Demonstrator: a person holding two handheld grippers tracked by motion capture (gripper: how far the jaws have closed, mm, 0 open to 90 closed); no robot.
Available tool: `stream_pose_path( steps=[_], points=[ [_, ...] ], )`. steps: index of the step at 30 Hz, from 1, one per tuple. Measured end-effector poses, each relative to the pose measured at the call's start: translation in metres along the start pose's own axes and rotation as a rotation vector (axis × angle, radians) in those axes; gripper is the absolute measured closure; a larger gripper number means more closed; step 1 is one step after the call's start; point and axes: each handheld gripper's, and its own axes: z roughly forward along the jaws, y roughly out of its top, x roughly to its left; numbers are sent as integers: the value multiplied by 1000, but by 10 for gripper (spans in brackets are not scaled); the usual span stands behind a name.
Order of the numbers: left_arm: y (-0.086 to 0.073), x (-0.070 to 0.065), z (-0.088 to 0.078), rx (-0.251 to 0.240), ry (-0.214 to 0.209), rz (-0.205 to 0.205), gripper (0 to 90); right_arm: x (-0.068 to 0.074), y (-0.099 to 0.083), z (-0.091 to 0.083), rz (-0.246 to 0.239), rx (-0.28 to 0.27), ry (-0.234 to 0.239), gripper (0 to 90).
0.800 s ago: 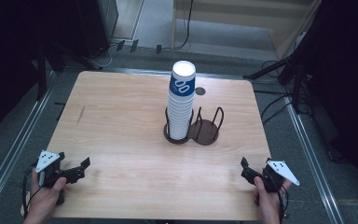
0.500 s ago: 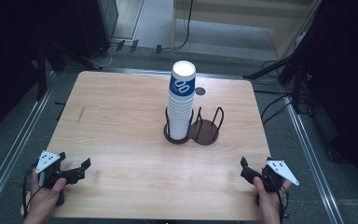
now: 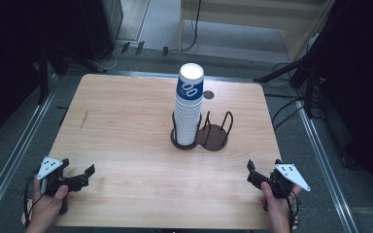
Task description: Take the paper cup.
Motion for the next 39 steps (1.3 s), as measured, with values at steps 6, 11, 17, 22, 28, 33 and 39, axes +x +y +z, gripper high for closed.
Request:
stream_pose_path(
  steps=[6,11,17,22,28,33,39],
  points=[
    [0,-1,0,-1,-3,4,0,9,9,-4,-4,-29,28,47],
    [-1,-1,-1,-11,-9,-3,0,13,14,-6,-7,-40,11,94],
    [-1,-1,-1,-11,-10,2,0,22,23,-8,-27,-49,39,65],
    [-1,-2,0,-6,5,10,32,36,33,-7,-61,-62,59,65],
    [-1,-3,0,-6,30,3,76,47,42,-7,-83,-69,80,107],
    [0,-3,0,-2,30,1,76,59,56,-4,-90,-60,102,95],
    [0,-3,1,15,39,13,75,66,65,-2,-97,-66,111,93]
  ],
)
